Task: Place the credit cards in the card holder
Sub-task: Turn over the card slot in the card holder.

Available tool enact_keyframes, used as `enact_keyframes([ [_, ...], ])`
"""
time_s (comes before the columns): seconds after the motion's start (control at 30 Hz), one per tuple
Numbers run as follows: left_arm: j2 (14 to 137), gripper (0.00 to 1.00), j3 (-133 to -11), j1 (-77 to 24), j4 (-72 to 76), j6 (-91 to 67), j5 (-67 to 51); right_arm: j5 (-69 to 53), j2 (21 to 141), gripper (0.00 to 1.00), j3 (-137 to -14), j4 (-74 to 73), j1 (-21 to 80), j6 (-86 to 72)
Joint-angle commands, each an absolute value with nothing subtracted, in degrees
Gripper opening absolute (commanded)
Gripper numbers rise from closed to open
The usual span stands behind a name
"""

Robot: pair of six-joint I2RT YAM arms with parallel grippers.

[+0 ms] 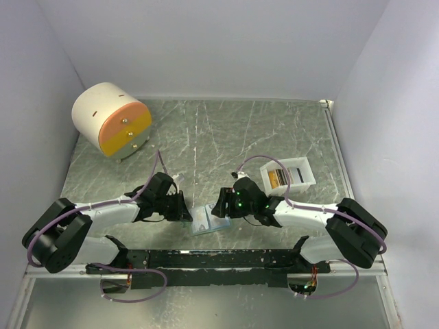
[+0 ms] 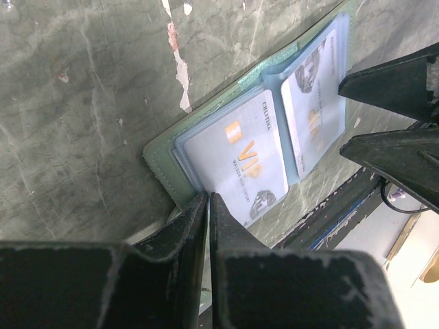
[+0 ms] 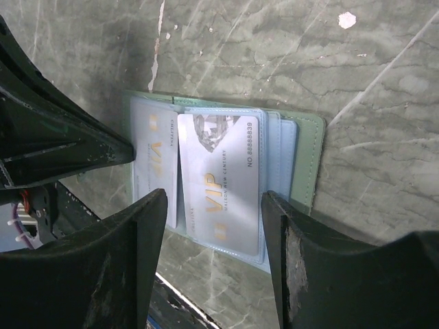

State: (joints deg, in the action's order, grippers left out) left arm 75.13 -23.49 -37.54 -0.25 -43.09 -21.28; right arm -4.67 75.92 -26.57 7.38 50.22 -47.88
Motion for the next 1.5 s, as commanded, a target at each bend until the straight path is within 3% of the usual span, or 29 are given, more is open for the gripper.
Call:
enact_keyframes([
  [0.0, 76.2, 0.18, -22.53, -37.25, 0.52, -42.72, -20.93, -4.05, 76.77, 0.58, -27.51, 5.52, 50.9, -46.82],
  [0.57, 75.04, 0.18, -21.64, -37.2, 0.88, -43.6, -21.24, 1.15, 75.6, 0.58, -29.18, 3.09, 51.95, -45.77],
  [1.03, 75.51, 0.17, -21.6, -37.3, 1.32, -43.75, -21.29, -1.39, 77.96, 0.57, -29.08, 4.6, 52.37, -46.33],
  [1.47, 75.02, 0.17, -22.01, -37.53, 1.35, -44.37, -21.65, -8.54, 76.46, 0.57, -26.21, 14.86, 52.3, -52.39],
])
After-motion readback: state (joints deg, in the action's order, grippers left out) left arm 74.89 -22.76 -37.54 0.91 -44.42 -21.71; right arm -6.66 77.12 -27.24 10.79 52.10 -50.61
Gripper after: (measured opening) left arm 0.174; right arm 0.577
